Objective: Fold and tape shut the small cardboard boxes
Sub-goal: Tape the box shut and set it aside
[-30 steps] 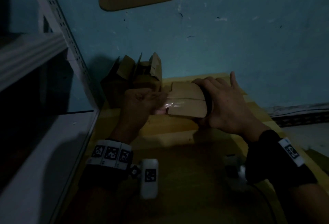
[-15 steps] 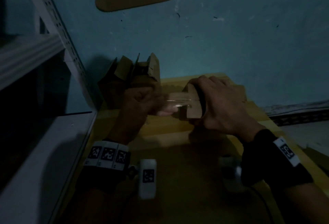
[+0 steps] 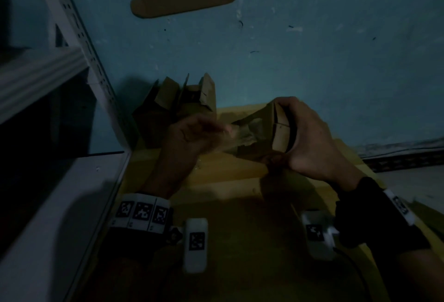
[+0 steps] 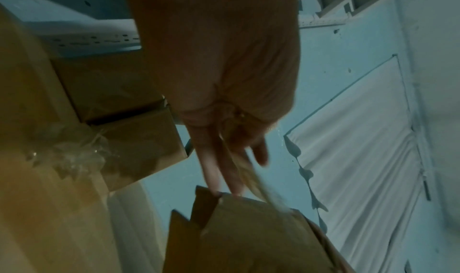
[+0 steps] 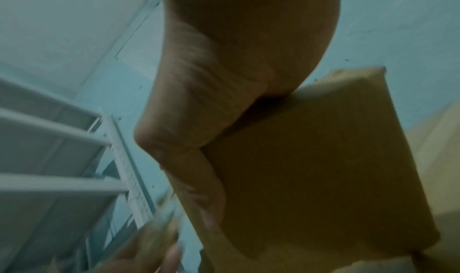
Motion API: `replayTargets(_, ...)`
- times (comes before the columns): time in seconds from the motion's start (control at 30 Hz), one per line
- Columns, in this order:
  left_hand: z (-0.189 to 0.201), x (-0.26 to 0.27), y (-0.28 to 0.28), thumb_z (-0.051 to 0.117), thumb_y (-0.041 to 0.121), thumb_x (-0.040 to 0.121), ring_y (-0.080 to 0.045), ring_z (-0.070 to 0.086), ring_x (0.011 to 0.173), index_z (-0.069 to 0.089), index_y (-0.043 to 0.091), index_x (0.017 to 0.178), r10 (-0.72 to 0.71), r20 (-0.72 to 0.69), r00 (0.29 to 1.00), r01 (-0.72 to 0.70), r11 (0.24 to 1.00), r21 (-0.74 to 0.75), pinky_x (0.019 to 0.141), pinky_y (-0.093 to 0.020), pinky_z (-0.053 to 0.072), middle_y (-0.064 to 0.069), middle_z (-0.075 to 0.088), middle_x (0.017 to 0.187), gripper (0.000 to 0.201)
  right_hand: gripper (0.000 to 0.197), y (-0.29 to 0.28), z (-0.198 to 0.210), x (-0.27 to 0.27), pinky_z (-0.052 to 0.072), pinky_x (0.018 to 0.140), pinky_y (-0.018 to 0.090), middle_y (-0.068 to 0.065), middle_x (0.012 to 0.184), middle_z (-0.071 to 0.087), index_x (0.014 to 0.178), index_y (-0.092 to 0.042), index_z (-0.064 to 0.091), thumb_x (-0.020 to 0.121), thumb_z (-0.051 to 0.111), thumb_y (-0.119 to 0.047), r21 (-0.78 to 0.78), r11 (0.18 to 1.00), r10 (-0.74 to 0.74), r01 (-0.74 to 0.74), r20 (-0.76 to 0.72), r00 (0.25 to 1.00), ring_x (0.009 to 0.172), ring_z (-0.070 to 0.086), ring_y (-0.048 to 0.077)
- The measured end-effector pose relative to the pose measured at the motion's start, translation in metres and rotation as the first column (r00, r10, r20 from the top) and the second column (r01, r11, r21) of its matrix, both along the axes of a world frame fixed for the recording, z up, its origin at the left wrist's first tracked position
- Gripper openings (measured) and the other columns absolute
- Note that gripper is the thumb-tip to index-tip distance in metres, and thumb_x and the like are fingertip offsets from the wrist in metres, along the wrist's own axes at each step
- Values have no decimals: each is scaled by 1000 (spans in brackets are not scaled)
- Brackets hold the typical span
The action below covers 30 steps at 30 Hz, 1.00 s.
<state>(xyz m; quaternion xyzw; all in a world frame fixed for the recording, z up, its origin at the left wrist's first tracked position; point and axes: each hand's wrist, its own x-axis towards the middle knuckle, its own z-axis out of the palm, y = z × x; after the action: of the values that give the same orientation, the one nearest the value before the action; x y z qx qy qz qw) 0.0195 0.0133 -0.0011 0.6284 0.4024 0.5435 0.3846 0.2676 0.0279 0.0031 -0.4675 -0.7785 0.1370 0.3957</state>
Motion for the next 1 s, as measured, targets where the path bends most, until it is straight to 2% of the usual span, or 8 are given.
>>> replayTargets(0.23, 4, 5, -5, 76, 18, 65, -5, 72, 82, 71, 13, 89, -115, -61, 992, 118, 992, 53, 70, -16, 55, 11, 76, 85, 25, 96, 1, -1, 3, 55, 87, 52, -8, 121, 61, 132, -30, 48, 47, 88, -53, -27, 999, 41, -45, -135, 990, 110, 63, 17)
replayTargets(0.37, 3, 8, 0, 78, 17, 64, -8, 71, 92, 65, 10, 103, -133, -29, 991, 134, 990, 33, 73, -18, 55, 7, 73, 99, 42, 99, 0, -2, -8, 54, 86, 49, -12, 120, 59, 133, -32, 48, 45, 86, -59, 0, 1000, 23, -23, -60, 998, 108, 61, 15)
replayTargets(0.5, 2, 10, 4, 87, 7, 65, -19, 65, 114, 59, 14, 125, -186, 63, 981, 184, 982, 30, 81, -29, 57, -10, 63, 125, 66, 98, -5, -1, -21, 49, 85, 36, -6, 116, 58, 133, -22, 51, 47, 93, -46, 55, 998, 37, -40, 56, 998, 103, 55, 14)
replayTargets(0.6, 2, 16, 1, 81, 3, 67, -14, 67, 104, 63, 8, 115, -159, 35, 987, 157, 986, 53, 79, -26, 57, -4, 67, 111, 51, 93, -4, -3, -28, 33, 80, 11, -7, 111, 57, 129, -21, 54, 48, 97, -39, 95, 995, 30, -44, 148, 989, 97, 49, 10)
replayTargets(0.73, -2, 23, 2, 84, 8, 71, -13, 66, 93, 65, 6, 94, -89, -114, 989, 101, 990, 101, 72, -25, 55, -1, 65, 99, 29, 88, -2, -6, -30, 25, 81, -1, -10, 105, 55, 124, -19, 57, 48, 96, -42, 156, 986, 28, -58, 187, 982, 89, 40, 0)
replayTargets(0.83, -3, 26, 5, 77, 13, 72, -15, 63, 89, 62, 11, 83, -33, -198, 980, 65, 986, 155, 71, -30, 54, -2, 63, 94, 19, 89, -3, -7, -32, 24, 82, -1, -13, 106, 55, 123, -20, 58, 46, 97, -38, 154, 986, 36, -66, 195, 980, 90, 39, -2)
replayTargets(0.9, -4, 26, 4, 72, 5, 79, -12, 63, 84, 59, 13, 80, -27, -166, 986, 48, 991, 121, 69, -30, 56, -2, 61, 91, 15, 91, -3, -7, -31, 26, 82, 2, -15, 108, 52, 126, -21, 57, 46, 98, -37, 143, 988, 39, -64, 167, 985, 93, 39, -4)
replayTargets(1.0, -5, 20, 3, 58, -4, 93, -7, 65, 75, 60, 9, 89, -59, -57, 997, 61, 998, 18, 65, -24, 55, -2, 62, 88, 13, 96, 0, -6, -27, 40, 84, 21, -14, 114, 56, 129, -27, 54, 46, 99, -40, 75, 992, 94, -98, 46, 994, 102, 51, 4)
